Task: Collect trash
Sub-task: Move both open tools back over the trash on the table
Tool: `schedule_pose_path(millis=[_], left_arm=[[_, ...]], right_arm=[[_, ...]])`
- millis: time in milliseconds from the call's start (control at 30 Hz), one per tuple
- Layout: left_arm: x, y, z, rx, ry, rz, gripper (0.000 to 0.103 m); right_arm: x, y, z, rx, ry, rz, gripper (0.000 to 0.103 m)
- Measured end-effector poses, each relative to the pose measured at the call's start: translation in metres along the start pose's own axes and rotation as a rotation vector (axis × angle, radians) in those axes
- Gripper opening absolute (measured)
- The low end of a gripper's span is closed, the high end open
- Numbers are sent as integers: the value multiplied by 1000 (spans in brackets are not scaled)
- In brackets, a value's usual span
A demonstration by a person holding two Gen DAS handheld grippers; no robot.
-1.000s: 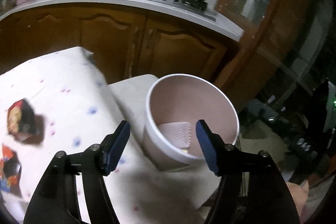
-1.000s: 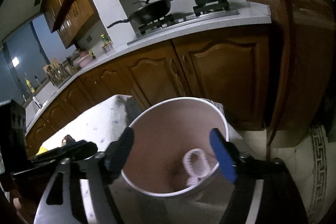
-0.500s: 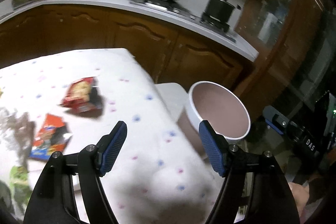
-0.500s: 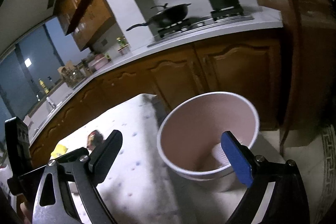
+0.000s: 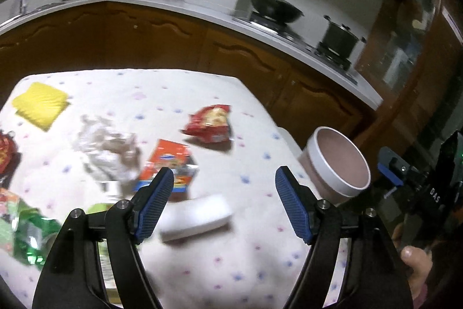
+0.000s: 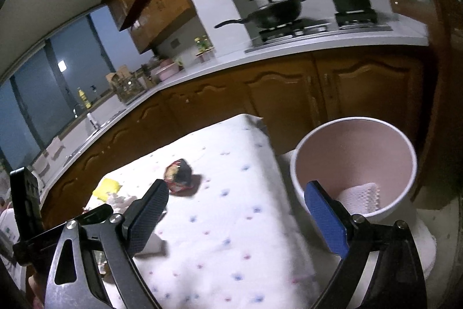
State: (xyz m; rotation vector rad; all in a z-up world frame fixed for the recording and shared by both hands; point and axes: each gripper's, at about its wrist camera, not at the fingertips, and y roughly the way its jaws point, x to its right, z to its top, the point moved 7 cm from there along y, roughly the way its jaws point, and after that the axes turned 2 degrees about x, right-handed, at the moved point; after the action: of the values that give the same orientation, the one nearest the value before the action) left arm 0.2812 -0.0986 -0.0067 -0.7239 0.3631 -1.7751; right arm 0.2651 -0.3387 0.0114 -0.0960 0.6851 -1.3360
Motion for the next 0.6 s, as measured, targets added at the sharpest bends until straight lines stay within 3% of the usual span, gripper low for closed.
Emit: schedule_pose_path(millis=[600], left_arm=[[-95, -21, 7, -1, -61, 156, 76]], right_arm=[[-78, 45, -21, -71, -75, 105, 96]])
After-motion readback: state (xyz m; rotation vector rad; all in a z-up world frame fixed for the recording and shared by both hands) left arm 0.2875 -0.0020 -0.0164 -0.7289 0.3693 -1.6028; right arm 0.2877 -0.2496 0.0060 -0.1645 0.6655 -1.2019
